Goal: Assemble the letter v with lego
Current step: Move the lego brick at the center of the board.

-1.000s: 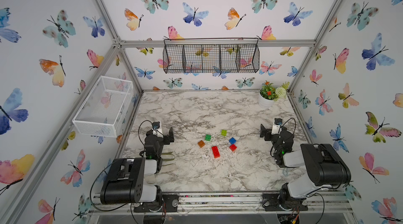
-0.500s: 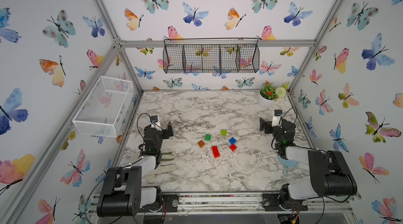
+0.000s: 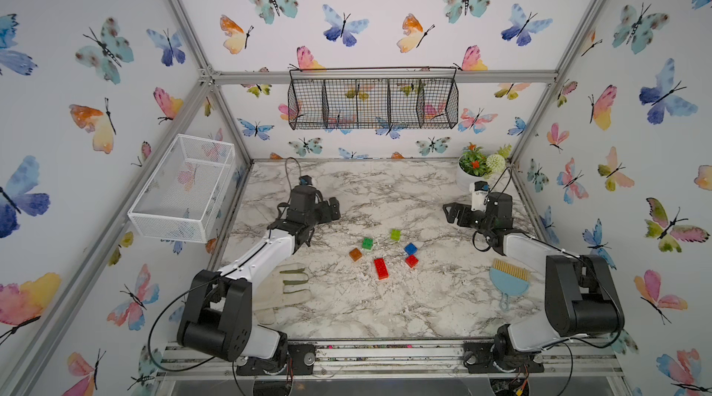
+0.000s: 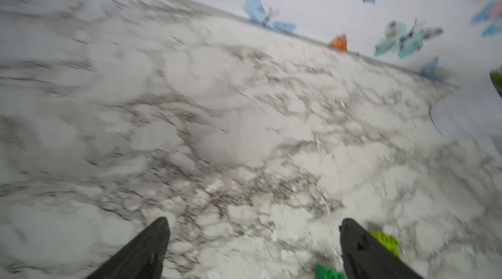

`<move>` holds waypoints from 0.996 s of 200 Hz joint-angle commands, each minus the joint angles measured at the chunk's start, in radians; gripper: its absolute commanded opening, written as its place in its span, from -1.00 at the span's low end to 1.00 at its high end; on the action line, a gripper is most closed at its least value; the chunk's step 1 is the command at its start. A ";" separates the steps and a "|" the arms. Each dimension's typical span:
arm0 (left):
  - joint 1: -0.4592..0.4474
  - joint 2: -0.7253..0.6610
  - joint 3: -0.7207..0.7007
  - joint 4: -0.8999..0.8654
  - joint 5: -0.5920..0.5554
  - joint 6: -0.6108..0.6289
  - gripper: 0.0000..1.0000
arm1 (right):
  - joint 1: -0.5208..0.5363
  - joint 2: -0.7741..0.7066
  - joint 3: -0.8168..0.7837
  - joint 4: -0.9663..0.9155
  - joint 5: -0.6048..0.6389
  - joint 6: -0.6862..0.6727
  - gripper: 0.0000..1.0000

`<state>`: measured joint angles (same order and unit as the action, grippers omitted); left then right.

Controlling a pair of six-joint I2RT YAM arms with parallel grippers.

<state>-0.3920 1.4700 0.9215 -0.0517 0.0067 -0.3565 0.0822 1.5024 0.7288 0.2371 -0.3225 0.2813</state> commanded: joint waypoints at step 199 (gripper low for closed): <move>-0.261 0.412 0.204 -0.136 -0.017 0.049 -0.36 | 0.052 -0.139 -0.085 -0.122 -0.089 0.034 0.89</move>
<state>-0.6502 1.8549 1.0863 -0.1806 0.0242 -0.2687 0.0982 1.3941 0.6674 0.0723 -0.3279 0.3466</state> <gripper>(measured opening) 0.348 0.956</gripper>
